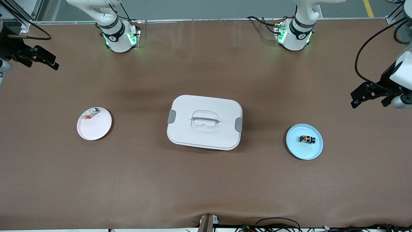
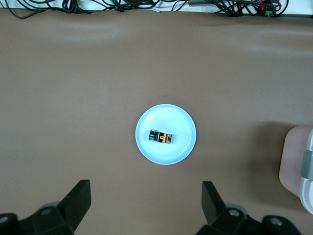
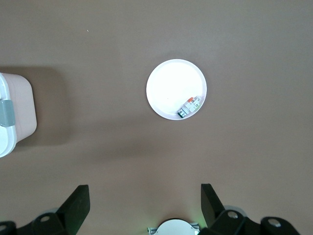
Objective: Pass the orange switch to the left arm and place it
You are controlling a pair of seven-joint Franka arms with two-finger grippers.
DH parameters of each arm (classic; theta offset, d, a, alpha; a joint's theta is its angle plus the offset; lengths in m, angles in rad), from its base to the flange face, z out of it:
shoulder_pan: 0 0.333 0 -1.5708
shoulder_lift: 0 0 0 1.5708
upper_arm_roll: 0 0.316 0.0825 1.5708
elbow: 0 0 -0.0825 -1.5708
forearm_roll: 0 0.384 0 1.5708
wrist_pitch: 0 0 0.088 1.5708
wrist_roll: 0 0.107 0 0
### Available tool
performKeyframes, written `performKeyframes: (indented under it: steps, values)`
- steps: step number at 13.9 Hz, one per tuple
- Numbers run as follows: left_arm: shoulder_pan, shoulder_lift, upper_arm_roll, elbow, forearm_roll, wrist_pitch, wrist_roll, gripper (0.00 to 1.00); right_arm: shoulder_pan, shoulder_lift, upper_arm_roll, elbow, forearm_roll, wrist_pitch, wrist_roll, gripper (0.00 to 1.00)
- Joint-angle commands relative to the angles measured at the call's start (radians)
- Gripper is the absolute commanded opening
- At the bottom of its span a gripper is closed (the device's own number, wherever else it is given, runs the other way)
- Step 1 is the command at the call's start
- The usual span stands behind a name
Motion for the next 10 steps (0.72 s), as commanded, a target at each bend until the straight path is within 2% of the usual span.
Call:
performKeyframes:
  steps: [1, 5, 10]
  values:
    - [-0.006, -0.042, 0.011, -0.039, -0.021, -0.012, 0.006, 1.0, -0.001, -0.014, -0.003, -0.001, -0.01, -0.001, -0.013, 1.0]
    - [-0.006, -0.043, 0.011, -0.034, -0.021, -0.097, 0.02, 1.0, -0.003, -0.011, -0.003, 0.005, -0.033, 0.012, -0.062, 1.0]
    - [-0.01, -0.069, 0.005, -0.016, -0.021, -0.114, 0.003, 1.0, -0.003, -0.011, -0.003, 0.005, -0.033, 0.021, -0.068, 1.0]
